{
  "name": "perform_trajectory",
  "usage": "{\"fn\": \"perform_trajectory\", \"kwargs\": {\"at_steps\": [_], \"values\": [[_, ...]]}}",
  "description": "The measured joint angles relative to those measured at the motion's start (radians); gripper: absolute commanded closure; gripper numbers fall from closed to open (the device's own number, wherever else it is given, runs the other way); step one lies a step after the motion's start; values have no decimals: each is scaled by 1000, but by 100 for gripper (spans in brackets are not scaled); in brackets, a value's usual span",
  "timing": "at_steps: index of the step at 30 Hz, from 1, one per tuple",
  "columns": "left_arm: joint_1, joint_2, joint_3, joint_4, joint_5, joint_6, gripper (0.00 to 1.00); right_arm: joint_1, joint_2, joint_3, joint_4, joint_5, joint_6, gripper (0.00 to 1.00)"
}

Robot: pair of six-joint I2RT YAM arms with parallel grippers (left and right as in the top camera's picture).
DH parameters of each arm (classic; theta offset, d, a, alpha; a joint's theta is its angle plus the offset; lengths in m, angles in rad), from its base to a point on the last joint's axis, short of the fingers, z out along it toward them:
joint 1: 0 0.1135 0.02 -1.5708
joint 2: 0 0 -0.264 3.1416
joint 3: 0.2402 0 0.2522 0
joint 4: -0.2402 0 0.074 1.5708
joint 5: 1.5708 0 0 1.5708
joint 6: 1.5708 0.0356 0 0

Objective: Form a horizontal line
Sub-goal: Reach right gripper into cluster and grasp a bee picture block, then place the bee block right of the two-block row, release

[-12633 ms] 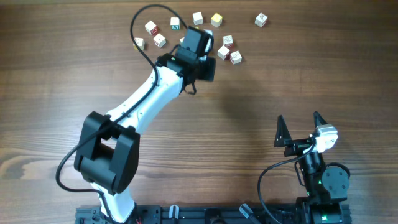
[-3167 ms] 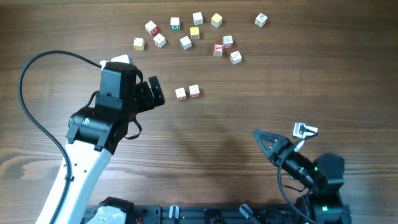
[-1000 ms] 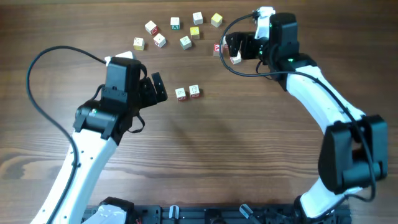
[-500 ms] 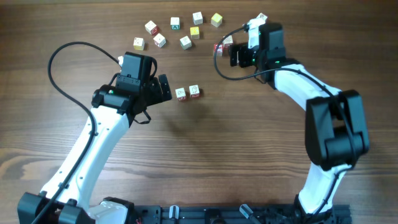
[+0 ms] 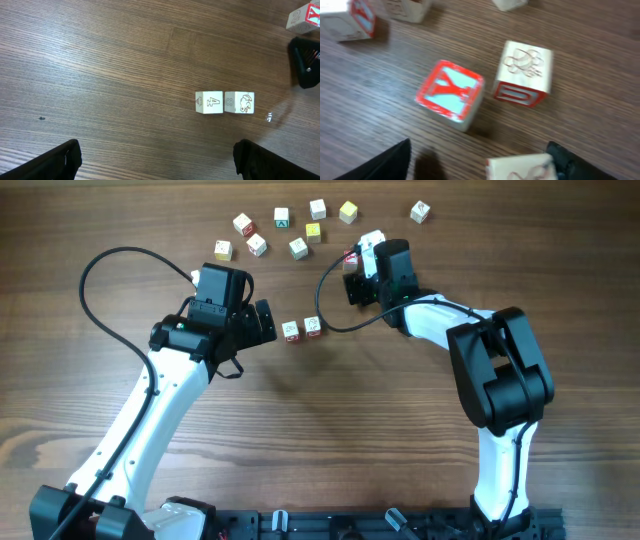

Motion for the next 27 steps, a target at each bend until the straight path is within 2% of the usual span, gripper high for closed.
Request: {"fn": "perform_trajectory", "kwargs": {"at_steps": [5,8,11,14,23,27], "values": [[0,0,0,0,0,0,0,-3,1,0,0,27,15,42],[0,0,0,0,0,0,0,-3,1,0,-7,32,25,45],[0,0,0,0,0,0,0,-3,1,0,-26,36,38,59],[0,0,0,0,0,0,0,-3,-3,1,-48,36,46,68],[0,0,0,0,0,0,0,-3,-103,2,-155,36,119,74],[2,0,0,0,0,-2,0,-3,-199,3,-267,36,160,76]]}}
